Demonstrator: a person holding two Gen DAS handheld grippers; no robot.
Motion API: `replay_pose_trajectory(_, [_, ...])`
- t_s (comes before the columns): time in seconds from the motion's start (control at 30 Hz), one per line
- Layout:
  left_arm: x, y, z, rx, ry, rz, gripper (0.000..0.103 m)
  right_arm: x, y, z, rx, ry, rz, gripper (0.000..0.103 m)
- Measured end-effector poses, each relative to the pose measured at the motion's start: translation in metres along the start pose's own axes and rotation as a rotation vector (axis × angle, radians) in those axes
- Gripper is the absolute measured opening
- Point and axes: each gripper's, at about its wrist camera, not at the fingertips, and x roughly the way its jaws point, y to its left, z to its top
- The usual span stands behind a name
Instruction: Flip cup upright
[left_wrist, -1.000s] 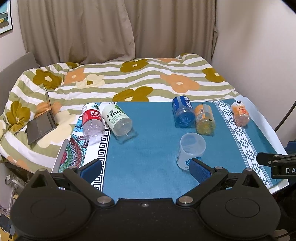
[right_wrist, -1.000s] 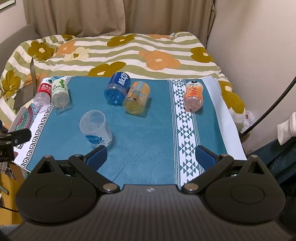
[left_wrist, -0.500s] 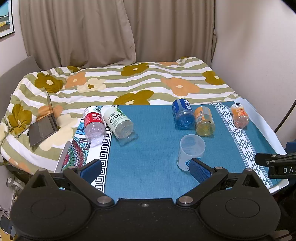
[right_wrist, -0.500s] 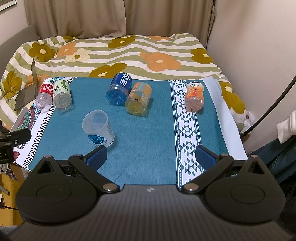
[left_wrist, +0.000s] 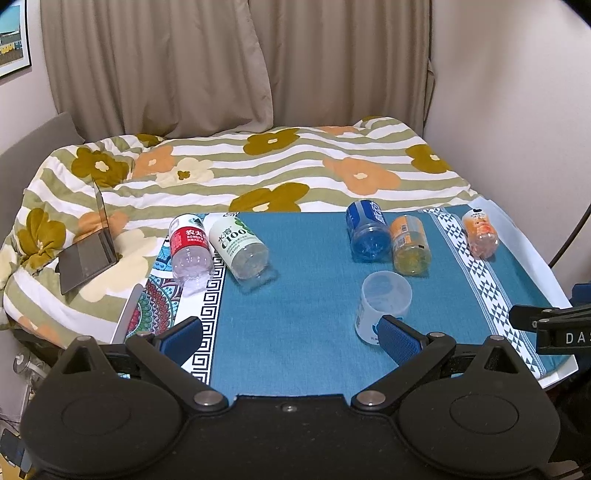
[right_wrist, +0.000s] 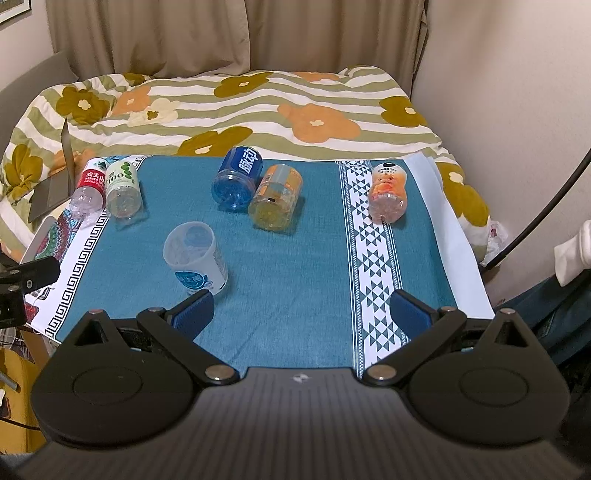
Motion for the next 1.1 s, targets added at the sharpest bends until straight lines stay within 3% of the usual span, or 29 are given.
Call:
replay_pose_trajectory(0.9, [0.006,0.001,0.005,0.004,-0.002,0.0,0.103,0.004,-0.003,0.005,0.011,-0.009,-0.002,0.103])
replay_pose_trajectory(1.1, [0.011,0.009,0.007,-0.038,0.012,-0.008,0.103,0.01,0.001,0.003,-0.022,-0.032,0.043,0.103])
